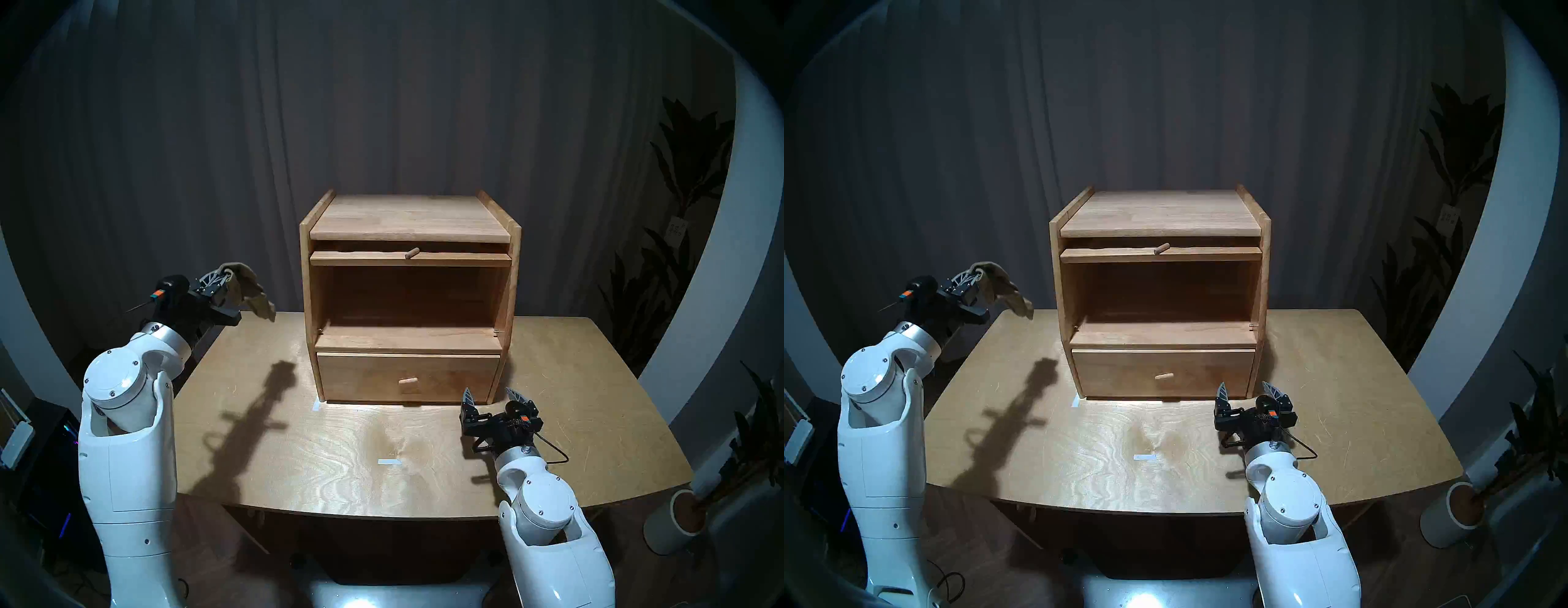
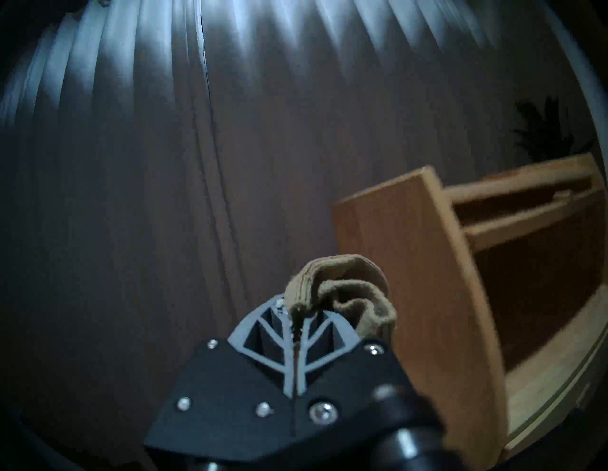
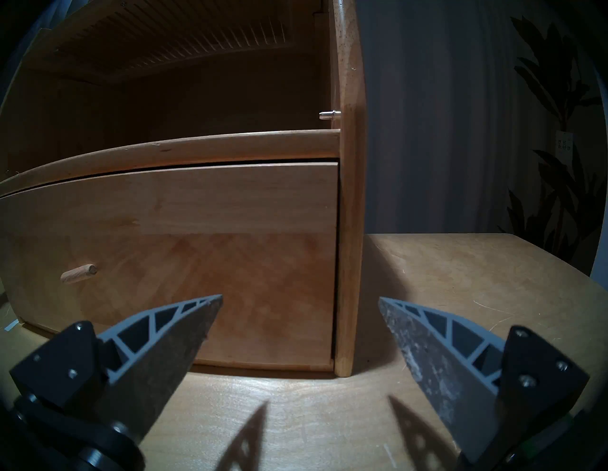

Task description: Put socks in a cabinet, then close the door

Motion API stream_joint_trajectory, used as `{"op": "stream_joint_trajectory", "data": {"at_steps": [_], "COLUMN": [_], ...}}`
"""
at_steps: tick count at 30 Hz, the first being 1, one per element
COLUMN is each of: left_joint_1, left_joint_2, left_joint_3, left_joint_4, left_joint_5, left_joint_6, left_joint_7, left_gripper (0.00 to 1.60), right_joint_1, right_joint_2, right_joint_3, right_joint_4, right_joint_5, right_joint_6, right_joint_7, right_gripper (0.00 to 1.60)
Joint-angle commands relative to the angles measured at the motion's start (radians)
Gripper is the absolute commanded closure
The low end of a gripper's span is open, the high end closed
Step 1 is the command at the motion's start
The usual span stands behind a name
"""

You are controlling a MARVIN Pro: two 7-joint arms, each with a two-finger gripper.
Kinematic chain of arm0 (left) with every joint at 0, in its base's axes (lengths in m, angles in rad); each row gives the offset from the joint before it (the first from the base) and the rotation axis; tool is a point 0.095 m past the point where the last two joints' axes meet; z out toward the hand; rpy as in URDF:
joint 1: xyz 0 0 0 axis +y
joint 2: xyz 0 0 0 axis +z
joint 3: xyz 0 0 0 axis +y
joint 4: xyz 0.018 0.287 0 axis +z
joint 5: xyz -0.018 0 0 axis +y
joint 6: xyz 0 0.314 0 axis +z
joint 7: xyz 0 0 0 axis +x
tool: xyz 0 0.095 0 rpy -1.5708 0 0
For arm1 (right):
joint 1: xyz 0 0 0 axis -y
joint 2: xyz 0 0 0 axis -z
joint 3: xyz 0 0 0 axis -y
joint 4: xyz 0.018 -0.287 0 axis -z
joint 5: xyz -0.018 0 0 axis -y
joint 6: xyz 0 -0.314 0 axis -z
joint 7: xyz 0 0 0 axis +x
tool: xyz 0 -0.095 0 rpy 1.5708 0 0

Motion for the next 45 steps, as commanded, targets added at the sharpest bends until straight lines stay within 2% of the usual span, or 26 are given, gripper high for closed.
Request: {"op": "stream_joint_trajectory", "data": {"at_steps": [1, 7, 11, 13, 16, 20, 24, 30, 31, 32, 36, 45], "left_joint_1": [0.020, 0.106, 0.176, 0.209, 0.210, 0.187, 0.150, 0.107, 0.099, 0.087, 0.054, -0.051], "left_joint_2": [-0.075, -0.132, -0.169, -0.192, -0.195, -0.208, -0.205, -0.199, -0.197, -0.197, -0.193, -0.206], "left_joint_3": [-0.015, 0.030, 0.092, 0.139, 0.179, 0.280, 0.344, 0.463, 0.460, 0.495, 0.552, 0.635], "left_joint_4": [-0.119, -0.209, -0.261, -0.302, -0.339, -0.316, -0.302, -0.243, -0.233, -0.221, -0.151, 0.009], "left_joint_5": [-0.170, -0.301, -0.305, -0.238, -0.174, -0.091, -0.017, 0.083, 0.087, 0.108, 0.170, 0.274], "left_joint_6": [-0.001, 0.057, 0.132, 0.138, 0.123, 0.137, 0.125, 0.136, 0.140, 0.137, 0.126, 0.126], "left_joint_7": [-0.085, -0.167, -0.159, -0.087, -0.043, 0.033, 0.110, 0.233, 0.235, 0.261, 0.327, 0.492], "left_gripper": [1.60, 1.60, 1.60, 1.60, 1.60, 1.60, 1.60, 1.60, 1.60, 1.60, 1.60, 1.60], "right_joint_1": [0.009, 0.009, 0.008, 0.008, 0.008, 0.008, 0.009, 0.009, 0.010, 0.010, 0.010, 0.011], "right_joint_2": [0.000, -0.001, -0.001, -0.001, -0.001, -0.001, -0.001, 0.000, 0.000, 0.000, 0.000, 0.000], "right_joint_3": [0.001, 0.002, 0.002, 0.002, 0.002, 0.002, 0.002, 0.002, 0.002, 0.002, 0.001, 0.001], "right_joint_4": [-0.019, -0.021, -0.024, -0.025, -0.025, -0.024, -0.022, -0.021, -0.021, -0.021, -0.019, -0.017], "right_joint_5": [0.000, 0.000, 0.000, 0.000, 0.000, 0.000, 0.000, 0.000, 0.000, 0.000, 0.000, 0.000], "right_joint_6": [-0.006, -0.007, -0.008, -0.008, -0.008, -0.008, -0.007, -0.007, -0.007, -0.007, -0.006, -0.007], "right_joint_7": [-0.001, -0.001, -0.001, -0.001, -0.001, -0.001, -0.001, -0.001, -0.001, -0.001, -0.001, 0.000], "right_gripper": [0.00, 0.00, 0.00, 0.00, 0.00, 0.00, 0.00, 0.00, 0.00, 0.00, 0.00, 0.00]}}
